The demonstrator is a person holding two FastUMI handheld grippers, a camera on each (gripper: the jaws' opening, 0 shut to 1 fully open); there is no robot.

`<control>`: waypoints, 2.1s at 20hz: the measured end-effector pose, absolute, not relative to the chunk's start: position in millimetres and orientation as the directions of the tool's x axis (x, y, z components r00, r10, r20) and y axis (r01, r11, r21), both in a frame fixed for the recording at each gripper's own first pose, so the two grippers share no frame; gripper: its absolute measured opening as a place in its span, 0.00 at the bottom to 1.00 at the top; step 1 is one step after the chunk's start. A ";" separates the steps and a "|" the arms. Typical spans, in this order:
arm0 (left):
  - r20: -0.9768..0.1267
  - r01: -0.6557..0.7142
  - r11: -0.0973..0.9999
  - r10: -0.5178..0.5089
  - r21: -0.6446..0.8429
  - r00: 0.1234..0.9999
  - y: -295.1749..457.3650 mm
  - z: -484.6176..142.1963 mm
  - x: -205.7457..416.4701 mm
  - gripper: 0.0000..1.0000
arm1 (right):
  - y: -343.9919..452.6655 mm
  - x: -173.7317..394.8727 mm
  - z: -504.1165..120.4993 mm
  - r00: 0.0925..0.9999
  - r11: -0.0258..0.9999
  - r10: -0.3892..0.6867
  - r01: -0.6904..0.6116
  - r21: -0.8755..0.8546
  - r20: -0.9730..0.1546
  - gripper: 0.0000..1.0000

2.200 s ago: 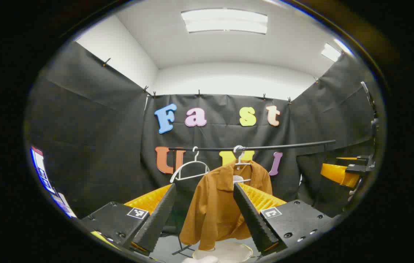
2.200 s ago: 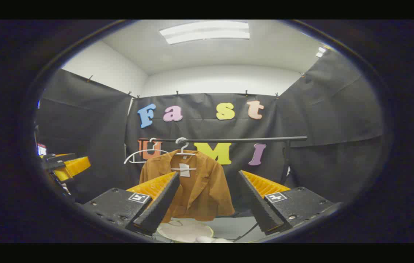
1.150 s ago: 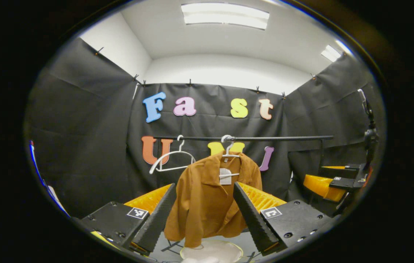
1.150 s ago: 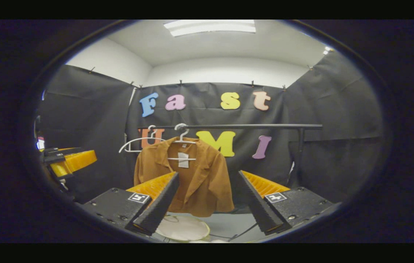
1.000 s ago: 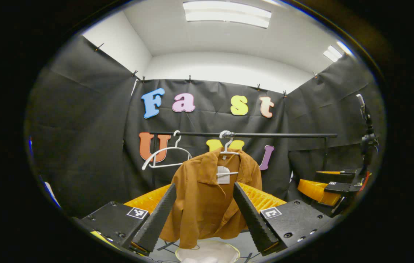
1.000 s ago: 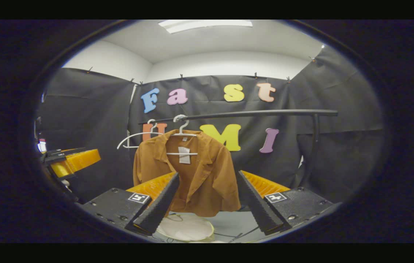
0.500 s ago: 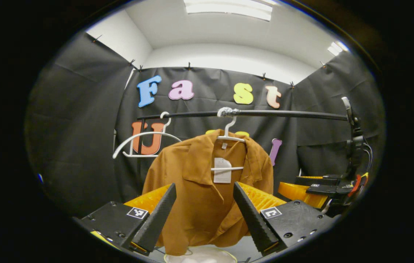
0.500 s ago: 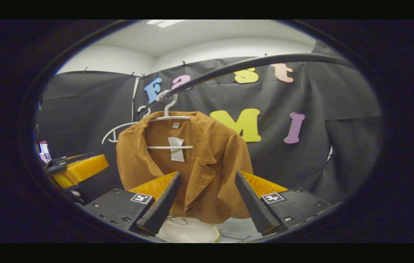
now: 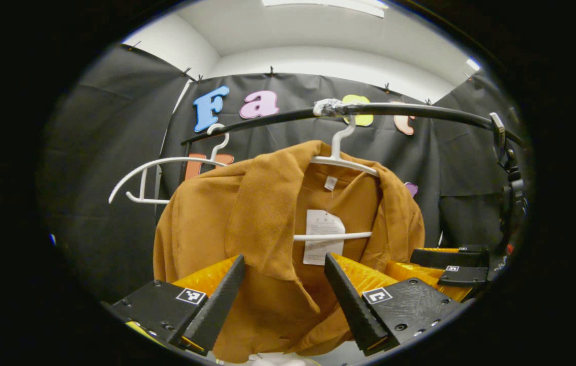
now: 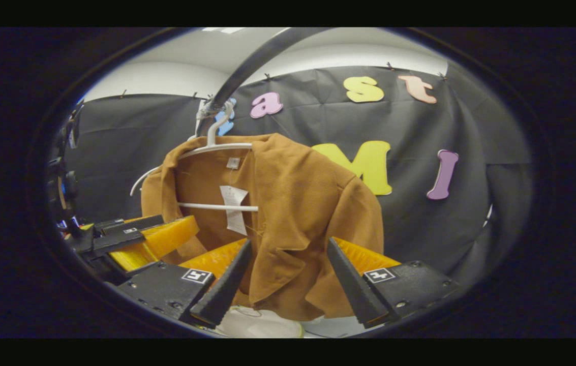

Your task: Grasp the clothes on the hanger with both hands and then place them into the laundry hamper below.

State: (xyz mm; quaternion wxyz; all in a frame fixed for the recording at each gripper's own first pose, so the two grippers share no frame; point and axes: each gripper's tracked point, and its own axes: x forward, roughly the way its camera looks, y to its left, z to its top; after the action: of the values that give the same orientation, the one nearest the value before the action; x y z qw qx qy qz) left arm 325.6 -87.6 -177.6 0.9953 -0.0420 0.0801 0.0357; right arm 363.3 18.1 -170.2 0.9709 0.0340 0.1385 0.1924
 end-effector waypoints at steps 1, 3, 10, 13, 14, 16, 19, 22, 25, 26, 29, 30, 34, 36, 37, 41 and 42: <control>-0.165 -0.100 0.992 0.087 -0.074 0.982 -81.6 -180.9 331.5 1.00 | 20.2 370.7 -171.4 0.887 0.924 0.382 -0.361 0.125 -0.258 0.94; -0.173 -0.125 0.989 0.111 -0.076 0.979 -78.0 -184.5 339.8 0.99 | 23.9 384.4 -177.2 0.889 0.928 0.372 -0.349 0.129 -0.267 0.88; -0.185 -0.191 0.982 0.187 -0.004 0.965 -64.1 -194.0 347.8 0.72 | 37.6 398.9 -181.8 0.856 0.894 0.446 -0.412 0.176 -0.261 0.50; -0.216 -0.184 0.982 0.171 -0.043 0.961 -63.6 -200.7 348.3 0.48 | 36.7 405.0 -181.0 0.851 0.885 0.462 -0.424 0.193 -0.249 0.31; -0.219 -0.198 0.980 0.186 -0.036 0.958 -57.7 -201.8 348.5 0.42 | 36.9 405.2 -181.7 0.844 0.877 0.476 -0.437 0.198 -0.245 0.21; -0.225 -0.215 0.977 0.206 -0.015 0.952 -47.8 -203.5 349.9 0.17 | 38.8 404.7 -181.6 0.825 0.856 0.514 -0.473 0.211 -0.235 0.11; -0.241 -0.230 0.973 0.226 0.011 0.944 -42.7 -202.2 345.4 0.00 | 39.5 403.7 -181.7 0.794 0.821 0.565 -0.512 0.253 -0.225 0.07; -0.257 -0.224 0.975 0.214 -0.011 0.943 -41.9 -200.4 335.0 0.06 | 41.3 401.0 -181.0 0.743 0.762 0.638 -0.571 0.304 -0.204 0.04; -0.262 -0.214 0.977 0.199 -0.026 0.944 -39.2 -201.3 335.3 0.04 | 46.9 386.4 -174.1 0.622 0.627 0.767 -0.675 0.389 -0.157 0.04; -0.261 -0.207 0.978 0.191 -0.038 0.946 -39.1 -198.7 334.2 0.04 | 49.5 378.8 -170.6 0.565 0.561 0.815 -0.711 0.423 -0.130 0.05; -0.241 -0.198 0.977 0.175 -0.076 0.955 -36.8 -181.4 328.5 0.00 | 43.8 360.1 -154.8 0.442 0.397 0.896 -0.766 0.506 -0.034 0.04; -0.232 -0.196 0.977 0.173 -0.083 0.957 -34.3 -174.8 327.8 0.00 | 42.6 357.4 -146.4 0.412 0.349 0.911 -0.772 0.531 0.001 0.04; -0.207 -0.200 0.977 0.180 -0.080 0.962 -22.2 -150.1 327.7 0.00 | 36.6 354.3 -118.6 0.395 0.281 0.914 -0.782 0.557 0.092 0.03; -0.182 -0.212 0.975 0.197 -0.071 0.963 -16.6 -136.0 327.1 0.00 | 32.0 357.6 -105.3 0.397 0.260 0.908 -0.787 0.560 0.135 0.04; -0.173 -0.217 0.974 0.203 -0.069 0.964 -15.3 -131.3 327.8 0.00 | 28.3 362.3 -102.4 0.412 0.272 0.901 -0.783 0.559 0.139 0.04; -0.140 -0.252 0.968 0.249 -0.008 0.958 0.9 -116.5 327.4 0.04 | 8.7 370.9 -94.7 0.448 0.293 0.880 -0.776 0.558 0.161 0.03; -0.146 -0.252 0.967 0.247 -0.020 0.958 3.5 -115.4 327.8 0.04 | 3.8 374.8 -93.0 0.459 0.291 0.872 -0.767 0.572 0.171 0.03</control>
State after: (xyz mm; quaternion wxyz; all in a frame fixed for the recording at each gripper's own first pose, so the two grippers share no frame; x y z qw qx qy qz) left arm 327.8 3.5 -115.4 0.9893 -0.0190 0.0714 0.1261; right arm 374.8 3.8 -93.0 0.7988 0.3021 0.0867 0.5129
